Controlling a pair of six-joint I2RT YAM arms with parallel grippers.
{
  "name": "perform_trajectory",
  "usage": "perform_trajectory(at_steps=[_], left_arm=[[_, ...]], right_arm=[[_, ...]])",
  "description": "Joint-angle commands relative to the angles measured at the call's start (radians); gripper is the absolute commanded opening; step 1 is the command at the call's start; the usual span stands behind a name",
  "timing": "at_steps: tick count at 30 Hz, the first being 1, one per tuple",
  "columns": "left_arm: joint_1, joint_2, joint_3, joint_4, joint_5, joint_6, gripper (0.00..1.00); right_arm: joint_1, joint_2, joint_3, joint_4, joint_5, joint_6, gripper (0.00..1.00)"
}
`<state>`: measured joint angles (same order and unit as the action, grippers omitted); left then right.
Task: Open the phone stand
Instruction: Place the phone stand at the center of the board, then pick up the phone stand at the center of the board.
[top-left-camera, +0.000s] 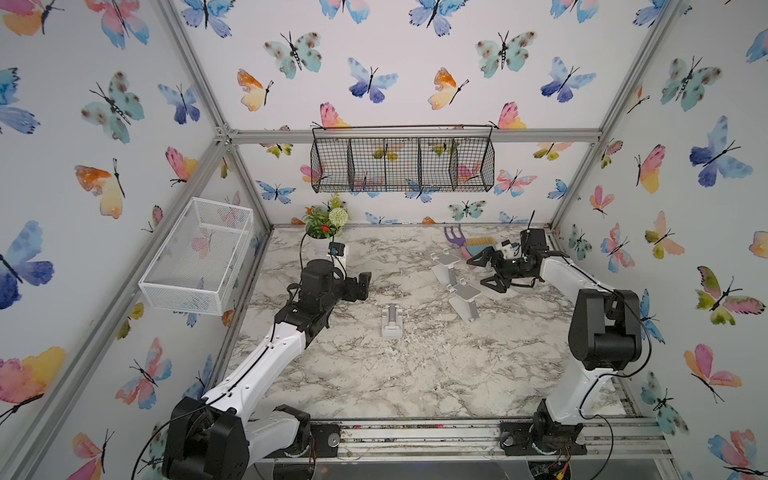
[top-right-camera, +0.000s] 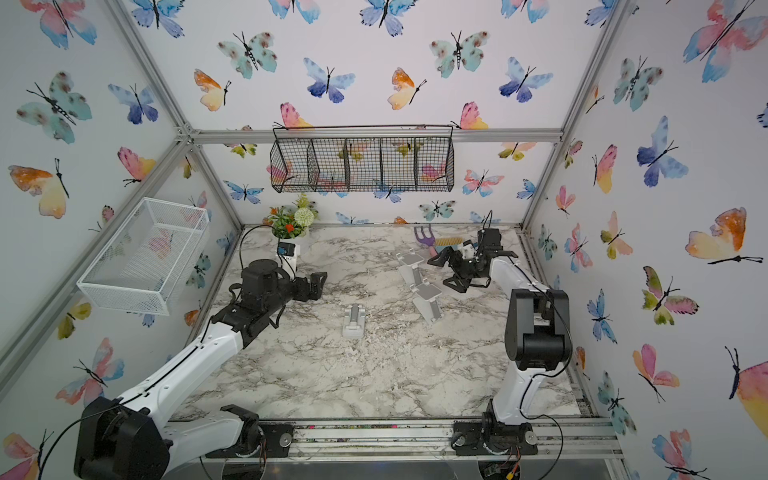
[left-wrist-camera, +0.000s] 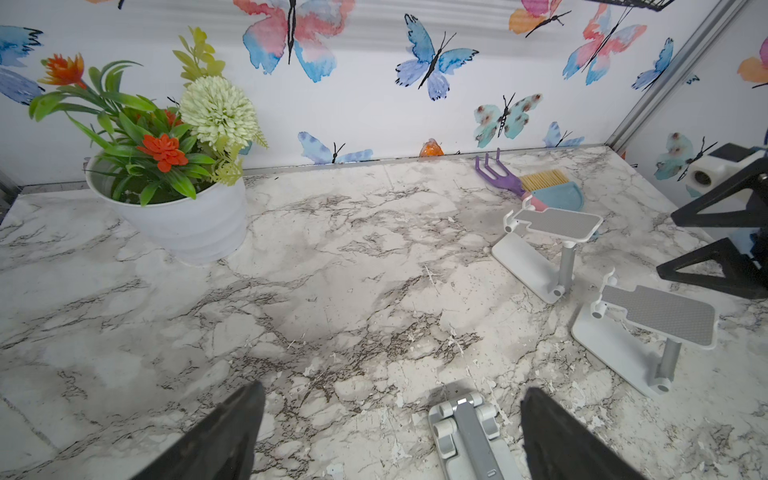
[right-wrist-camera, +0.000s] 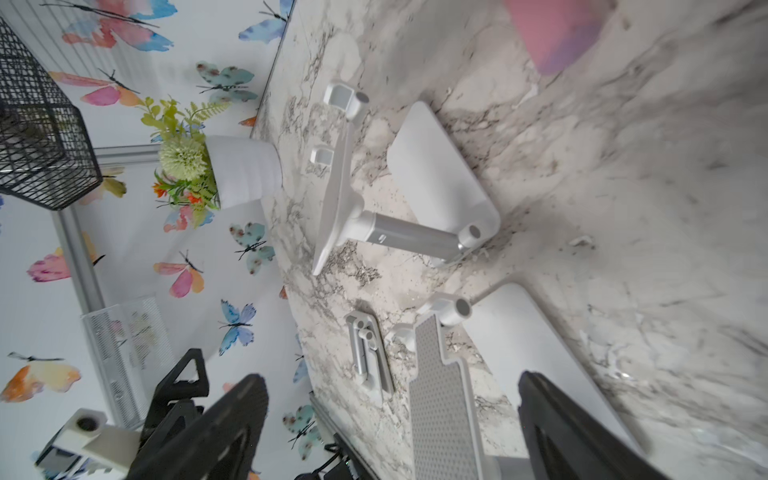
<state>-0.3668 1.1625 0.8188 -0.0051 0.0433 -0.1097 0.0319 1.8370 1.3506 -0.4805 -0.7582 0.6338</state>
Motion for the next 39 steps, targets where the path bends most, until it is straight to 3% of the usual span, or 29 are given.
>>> perform_trajectory(at_steps=[1,7,13,19,26,39], left_arm=[[-0.009,-0.004,-0.002,0.01,0.018,-0.001,0.98],[-0.012,-0.036,-0.025,-0.01,0.016,-0.004,0.98],[-0.014,-0.087,-0.047,-0.051,0.003,-0.005,0.98],[-0.014,-0.162,-0.057,-0.13,-0.04,-0.02,0.98],[-0.012,-0.313,-0.112,-0.211,-0.083,-0.079,0.98],[-0.013,-0.507,-0.113,-0.307,-0.125,-0.135,0.98]], right_arm=[[-0.003,-0.057,0.055,-0.16,0.161,-0.086,0.98],[0.084,-0.115,0.15,-0.296,0.369,-0.145,0.99],[0.304,-0.11,0.291,-0.422,0.585,-0.125,0.99],[0.538,0.022,0.53,-0.615,0.783,-0.055,0.98],[0.721,0.179,0.694,-0.684,0.81,0.029,0.99],[0.886,0.289,0.605,-0.646,0.795,0.226,0.99]])
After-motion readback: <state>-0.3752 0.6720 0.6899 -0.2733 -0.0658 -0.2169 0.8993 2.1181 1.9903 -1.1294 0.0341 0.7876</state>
